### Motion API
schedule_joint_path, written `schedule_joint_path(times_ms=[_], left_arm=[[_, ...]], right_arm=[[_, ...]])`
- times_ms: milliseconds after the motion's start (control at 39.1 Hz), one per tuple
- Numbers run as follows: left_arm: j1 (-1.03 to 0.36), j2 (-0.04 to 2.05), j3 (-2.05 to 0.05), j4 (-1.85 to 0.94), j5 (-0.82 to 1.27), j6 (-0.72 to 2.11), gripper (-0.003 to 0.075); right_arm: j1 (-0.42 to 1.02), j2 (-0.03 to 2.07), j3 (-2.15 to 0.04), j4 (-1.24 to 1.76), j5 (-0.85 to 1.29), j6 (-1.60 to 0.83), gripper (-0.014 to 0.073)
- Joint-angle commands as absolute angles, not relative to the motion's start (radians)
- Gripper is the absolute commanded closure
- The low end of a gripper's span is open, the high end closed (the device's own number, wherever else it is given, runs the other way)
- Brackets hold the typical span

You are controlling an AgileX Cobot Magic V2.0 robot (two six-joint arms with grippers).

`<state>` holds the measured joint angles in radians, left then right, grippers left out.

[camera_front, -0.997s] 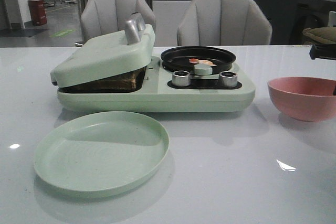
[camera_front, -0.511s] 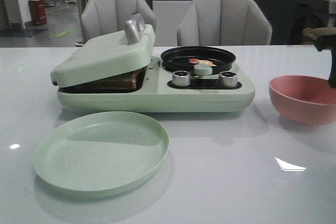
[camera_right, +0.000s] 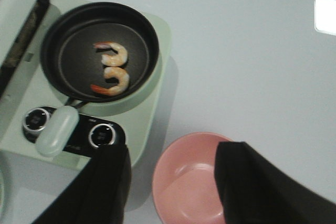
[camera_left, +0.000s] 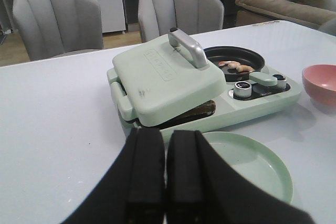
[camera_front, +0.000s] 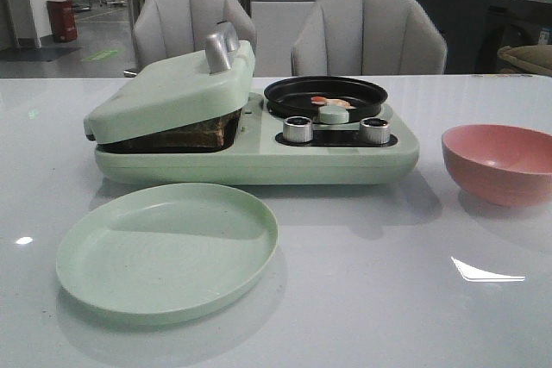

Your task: Make breakfast with bread and shrimp

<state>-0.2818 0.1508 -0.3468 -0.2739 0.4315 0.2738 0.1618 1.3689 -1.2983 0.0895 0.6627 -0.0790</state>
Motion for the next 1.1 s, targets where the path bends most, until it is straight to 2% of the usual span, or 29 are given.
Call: schedule_joint_path(times_ms=[0,230,486,1074], left_arm=[[-0.288,0.161,-0.375,-0.291,0.357,0.263,0.0606],[-0.288,0.161,-0.375,-0.291,0.357,0.263,0.0606],[-0.288,0.161,-0.375,-0.291,0.357,0.263,0.0606],[-0.288,0.161,-0.375,-0.291,0.357,0.263,0.0606]], right_arm=[[0.192,1.259,-1.271,0.097,0.559,-0.091,0.0119],[0.240,1.050,-1.017,0.128,0.294,-0.091,0.0119],[0.286,0.767,-0.751,0.159,0.097,-0.091,0.0119],[0.292,0.150,-0.290,0.161,0.054,-0.091,0.0119]])
